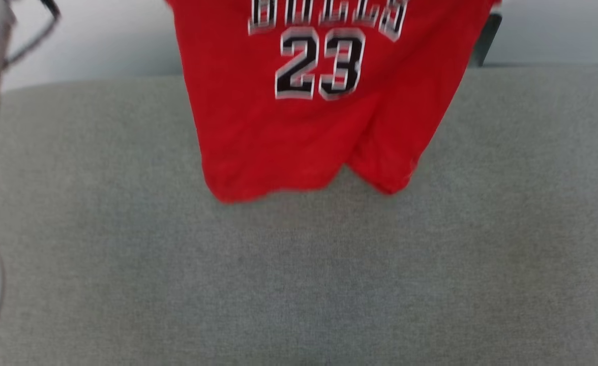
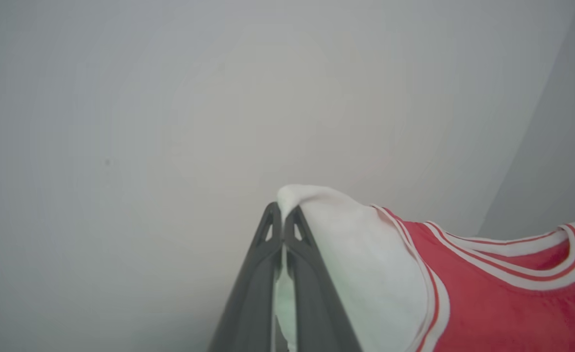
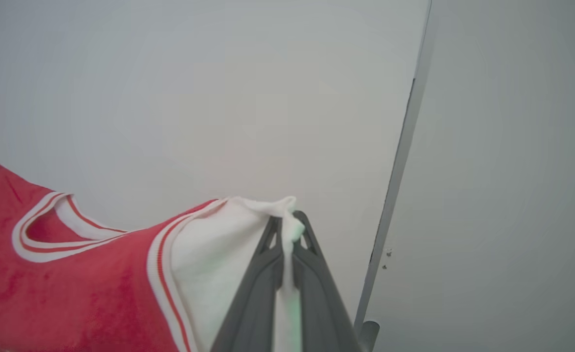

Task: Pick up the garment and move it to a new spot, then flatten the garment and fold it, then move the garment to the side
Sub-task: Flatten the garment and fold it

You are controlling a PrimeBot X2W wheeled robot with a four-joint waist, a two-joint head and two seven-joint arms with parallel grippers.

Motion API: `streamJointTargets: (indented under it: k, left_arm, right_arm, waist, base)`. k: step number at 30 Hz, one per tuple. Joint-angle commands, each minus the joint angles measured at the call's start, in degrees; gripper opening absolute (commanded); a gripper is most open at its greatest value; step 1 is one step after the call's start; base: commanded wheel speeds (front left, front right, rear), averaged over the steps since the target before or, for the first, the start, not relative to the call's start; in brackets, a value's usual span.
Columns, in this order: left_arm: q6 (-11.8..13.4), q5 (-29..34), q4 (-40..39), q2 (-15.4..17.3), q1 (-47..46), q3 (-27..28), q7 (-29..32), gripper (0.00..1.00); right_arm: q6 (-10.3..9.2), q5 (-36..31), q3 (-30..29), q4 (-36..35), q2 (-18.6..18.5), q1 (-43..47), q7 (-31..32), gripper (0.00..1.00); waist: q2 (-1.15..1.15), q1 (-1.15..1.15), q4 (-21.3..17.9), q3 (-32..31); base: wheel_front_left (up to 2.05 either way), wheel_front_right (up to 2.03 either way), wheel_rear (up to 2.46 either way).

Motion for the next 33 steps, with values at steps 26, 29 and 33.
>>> streamJointTargets:
  k: [26,29,33]
  left_arm:
    - [4.1,7.4,-6.7,0.2,-16.9,10.5,-16.9,0.0]
    - [3.2,7.8,-7.2,-0.5,-13.8,13.5,-17.0,0.0]
    - [2.7,9.2,-6.1,-2.2,-8.8,15.7,-17.0,0.0]
  right_arm:
    - [0.0,-25.0,-17.2,6.9,0.1,-20.0,-17.5,0.0]
    - [0.0,-28.1,-20.5,7.8,2.0,-17.5,-17.6,0.0]
    - [0.0,-30.5,-24.1,8.3,2.9,-13.5,-17.6,0.0]
  waist:
    - [0.0,0.0,8.2,34.1]
    - [0.0,0.0,9.0,33.0]
    - [0.0,0.0,10.0,29.1]
  base:
    - [0.0,0.0,0.0]
    - [0.0,0.0,0.0]
    - [0.0,0.0,0.0]
